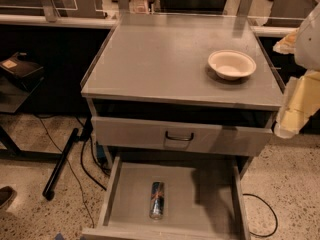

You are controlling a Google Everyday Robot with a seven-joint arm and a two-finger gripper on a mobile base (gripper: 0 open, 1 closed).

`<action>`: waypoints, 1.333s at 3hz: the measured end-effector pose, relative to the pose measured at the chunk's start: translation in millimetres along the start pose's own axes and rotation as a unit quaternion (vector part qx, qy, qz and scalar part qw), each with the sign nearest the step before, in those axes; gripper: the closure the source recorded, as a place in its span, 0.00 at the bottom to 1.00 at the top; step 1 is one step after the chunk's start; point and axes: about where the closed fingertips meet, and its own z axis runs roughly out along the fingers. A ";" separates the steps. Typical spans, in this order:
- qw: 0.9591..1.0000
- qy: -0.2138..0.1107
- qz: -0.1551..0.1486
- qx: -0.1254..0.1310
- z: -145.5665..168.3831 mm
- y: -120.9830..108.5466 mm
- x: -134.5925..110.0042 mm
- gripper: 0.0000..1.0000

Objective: Pick redbull can from middle drawer and place on counter

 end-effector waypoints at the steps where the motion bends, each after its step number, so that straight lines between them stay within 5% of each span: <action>1: 1.000 0.000 0.000 0.000 0.1 0.0 0.0 0.00; 3: 1.000 -0.010 -0.001 -0.016 47.1 19.7 -9.8 0.00; 4: 0.999 -0.017 -0.004 -0.048 77.4 38.9 -19.1 0.00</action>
Offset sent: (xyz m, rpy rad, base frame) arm -0.0027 0.0212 -0.0524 0.0381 0.0142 0.0118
